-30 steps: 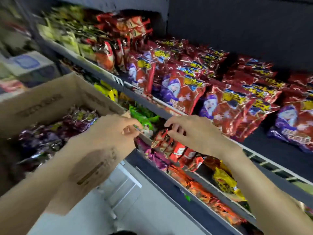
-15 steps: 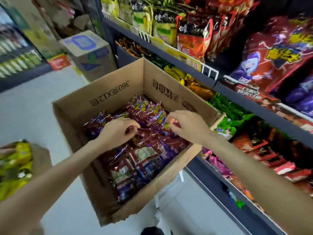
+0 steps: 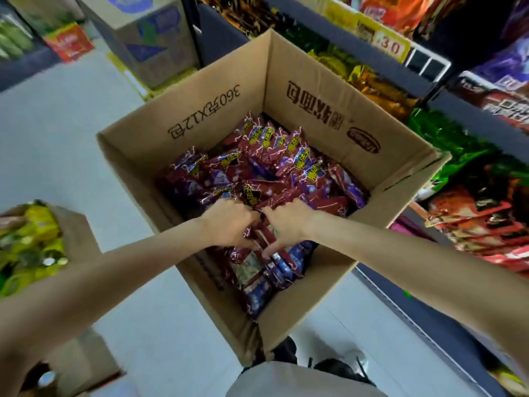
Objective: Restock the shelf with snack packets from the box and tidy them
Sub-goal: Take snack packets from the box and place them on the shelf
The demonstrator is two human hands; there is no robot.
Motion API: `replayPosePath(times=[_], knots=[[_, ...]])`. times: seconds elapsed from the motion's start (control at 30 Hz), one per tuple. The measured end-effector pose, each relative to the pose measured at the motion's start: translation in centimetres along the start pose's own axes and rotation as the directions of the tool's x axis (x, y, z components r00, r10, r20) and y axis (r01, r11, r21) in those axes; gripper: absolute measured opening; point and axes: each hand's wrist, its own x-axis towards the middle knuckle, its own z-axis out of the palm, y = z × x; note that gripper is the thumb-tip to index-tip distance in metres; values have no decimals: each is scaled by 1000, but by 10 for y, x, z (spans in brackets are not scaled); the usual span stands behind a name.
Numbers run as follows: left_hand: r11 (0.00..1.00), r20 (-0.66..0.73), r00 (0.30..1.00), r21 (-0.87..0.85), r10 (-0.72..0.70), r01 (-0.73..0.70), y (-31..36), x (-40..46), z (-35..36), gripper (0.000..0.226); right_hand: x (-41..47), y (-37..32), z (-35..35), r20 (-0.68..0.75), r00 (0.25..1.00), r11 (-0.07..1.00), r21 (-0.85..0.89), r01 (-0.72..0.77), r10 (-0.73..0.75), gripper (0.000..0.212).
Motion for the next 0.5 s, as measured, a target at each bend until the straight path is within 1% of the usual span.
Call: replayPosePath(times=[0.1, 0.17, 0.2, 0.27, 0.33, 0.4, 0.43, 0.5], knots=[[991, 24, 999, 130, 26, -29, 5, 5, -2, 68, 5, -5, -4, 45, 999, 1000, -8, -28, 28, 92], [979, -3, 998, 193, 67, -65, 8, 6, -3, 73, 1, 6, -9, 76, 996, 998, 22, -55, 53, 95], [977, -41, 996, 199, 82, -72, 9, 6, -4, 73, -2, 14, -12, 100, 993, 996, 42, -74, 70, 98], [980, -162, 979, 175, 125, -96, 7, 9, -7, 72, -10, 29, -15, 143, 985, 990, 81, -112, 100, 104], [973, -270, 942, 163, 201, -161, 3, 13, -9, 67, -18, 40, -17, 133, 983, 985, 105, -140, 125, 105], [953, -333, 896, 172, 294, -249, 0, 19, -9, 62, -22, 45, -20, 128, 981, 979, 121, -161, 146, 100], [941, -333, 882, 174, 333, -290, 0, 22, -8, 62, -23, 46, -22, 138, 978, 973, 148, -177, 157, 94], [907, -272, 869, 210, 413, -365, 3, 30, -5, 67, -23, 46, -21, 138, 970, 952, 207, -227, 201, 74]])
